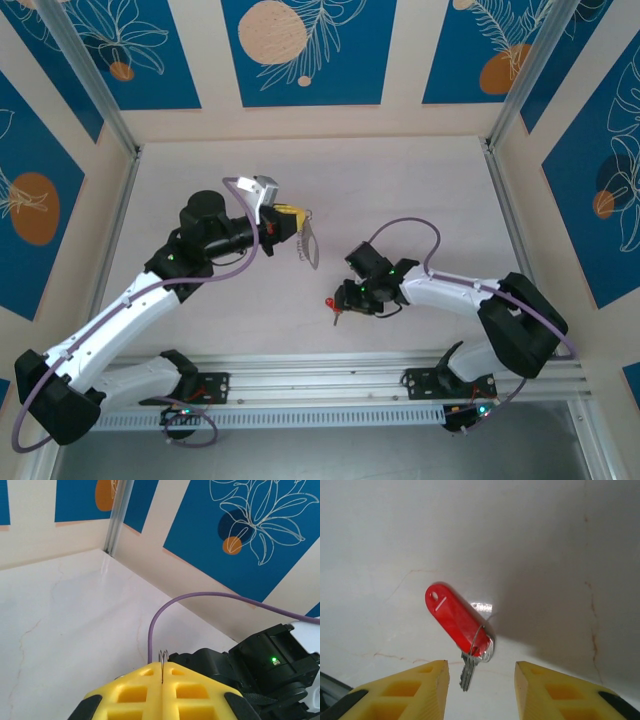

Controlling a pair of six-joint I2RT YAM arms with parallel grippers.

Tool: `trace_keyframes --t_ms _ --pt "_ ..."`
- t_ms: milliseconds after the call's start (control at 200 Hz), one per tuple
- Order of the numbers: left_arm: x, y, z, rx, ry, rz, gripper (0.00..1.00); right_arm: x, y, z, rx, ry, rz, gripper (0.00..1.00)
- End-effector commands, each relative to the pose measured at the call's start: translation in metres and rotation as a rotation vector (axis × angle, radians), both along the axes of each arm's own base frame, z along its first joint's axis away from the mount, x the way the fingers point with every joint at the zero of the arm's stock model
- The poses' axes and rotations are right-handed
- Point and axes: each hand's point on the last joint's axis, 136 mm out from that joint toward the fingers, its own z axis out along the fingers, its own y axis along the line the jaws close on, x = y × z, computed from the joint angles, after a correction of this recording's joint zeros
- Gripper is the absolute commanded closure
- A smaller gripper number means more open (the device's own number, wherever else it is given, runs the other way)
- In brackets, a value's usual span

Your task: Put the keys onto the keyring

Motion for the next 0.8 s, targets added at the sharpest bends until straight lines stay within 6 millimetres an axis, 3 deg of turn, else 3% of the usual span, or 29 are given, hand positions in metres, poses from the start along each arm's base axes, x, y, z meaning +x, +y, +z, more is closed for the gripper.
trace_keyframes --t_ms 0,290,500,685,795 --pt "-0.002 0.004 0.004 0.021 -0.058 0.020 1.00 0.010 0.009 0.004 -0.002 -0.022 -0.019 0.61" --pt "-0.003 0.016 0.001 0.055 -0.126 0.072 1.00 0.016 0.018 -0.002 -0.019 -0.015 -0.013 0.69" --pt "-0.005 0.016 0.000 0.051 -0.135 0.059 1.00 0.013 0.020 -0.010 -0.051 0.009 -0.008 0.82" --pt "-0.008 0.014 0.002 0.043 -0.134 0.042 1.00 0.009 0.016 -0.011 -0.072 0.008 -0.011 1.00" --pt "-0.009 0.014 0.002 0.043 -0.133 0.037 1.00 0.008 0.011 -0.007 -0.081 -0.008 -0.013 1.00"
